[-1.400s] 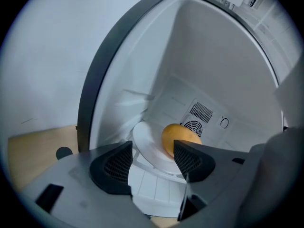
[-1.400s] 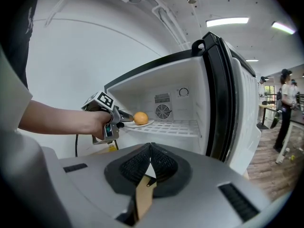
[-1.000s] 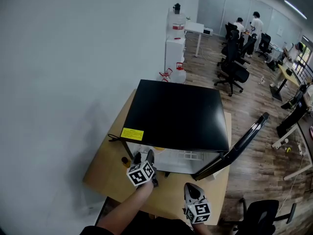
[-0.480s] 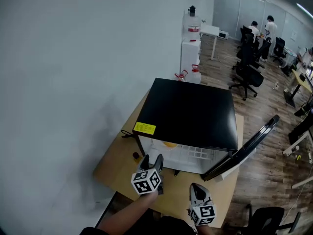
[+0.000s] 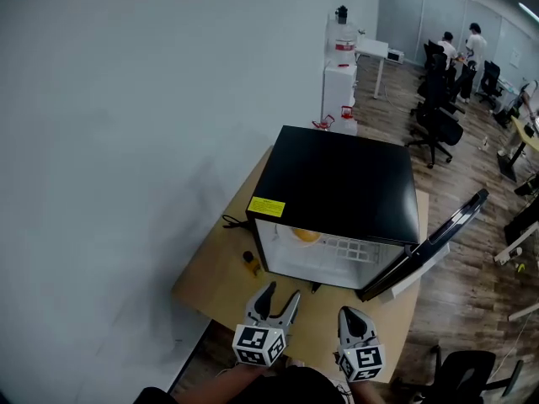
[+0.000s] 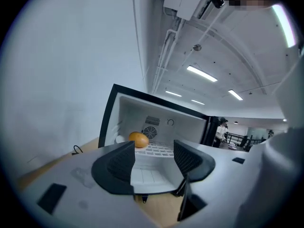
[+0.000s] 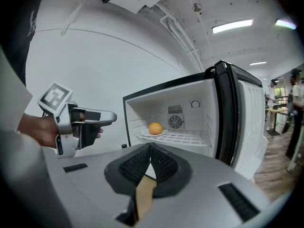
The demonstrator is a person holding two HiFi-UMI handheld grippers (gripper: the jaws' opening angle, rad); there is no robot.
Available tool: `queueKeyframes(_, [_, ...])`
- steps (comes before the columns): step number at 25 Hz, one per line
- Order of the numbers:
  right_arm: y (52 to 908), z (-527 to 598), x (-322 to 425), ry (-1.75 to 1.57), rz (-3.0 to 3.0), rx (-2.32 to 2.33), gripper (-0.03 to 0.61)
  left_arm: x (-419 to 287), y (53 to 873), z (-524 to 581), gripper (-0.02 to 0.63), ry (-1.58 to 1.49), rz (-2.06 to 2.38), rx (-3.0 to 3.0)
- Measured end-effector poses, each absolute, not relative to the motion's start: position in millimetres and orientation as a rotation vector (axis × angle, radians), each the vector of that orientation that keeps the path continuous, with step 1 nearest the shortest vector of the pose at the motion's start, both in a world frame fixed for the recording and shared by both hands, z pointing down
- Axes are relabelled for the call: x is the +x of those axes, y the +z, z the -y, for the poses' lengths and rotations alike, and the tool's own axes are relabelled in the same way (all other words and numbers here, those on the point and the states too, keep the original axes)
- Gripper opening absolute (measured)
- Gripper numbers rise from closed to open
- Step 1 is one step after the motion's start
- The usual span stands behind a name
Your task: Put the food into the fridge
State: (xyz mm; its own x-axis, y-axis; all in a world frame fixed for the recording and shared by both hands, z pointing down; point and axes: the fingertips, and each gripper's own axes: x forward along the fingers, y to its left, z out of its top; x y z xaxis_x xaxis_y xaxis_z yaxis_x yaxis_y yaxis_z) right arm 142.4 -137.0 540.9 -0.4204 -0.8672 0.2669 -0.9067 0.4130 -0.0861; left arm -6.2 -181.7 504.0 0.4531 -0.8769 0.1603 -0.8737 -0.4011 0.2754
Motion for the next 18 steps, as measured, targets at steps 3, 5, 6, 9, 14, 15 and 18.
queueKeyframes(3, [527.5,119.5,138.0,0.295,2.464,1.636,0.060,-8.9,504.0,147.9,0.249,-0.004,1.415,2.446])
queueKeyframes(5, [521.8,104.8,133.3,0.281,2.438,1.705,0.060,-16.6,504.8,132.2,0.226,-0.020,1.370,2.476])
queueKeyframes(6, [519.9,95.9,128.2,0.285,2.426,1.733,0.060,-21.2,503.7,124.9,0.201,-0.021,1.354,2.496])
queueKeyframes(9, [515.7,67.3,102.0,0.322,2.392,1.781,0.060,-35.4,497.9,104.3,0.136,0.016,1.308,2.561])
queueKeyframes(14, [514.6,39.3,59.6,0.286,2.304,1.873,0.060,-71.3,497.6,82.3,0.023,0.044,1.256,2.600])
queueKeyframes(15, [512.1,33.7,51.5,0.269,2.290,1.890,0.060,-78.9,497.4,76.9,0.020,0.053,1.241,2.604])
queueKeyframes(18, [504.7,16.3,29.6,0.226,2.262,1.925,0.060,-100.3,492.2,61.8,0.015,0.046,1.214,2.627])
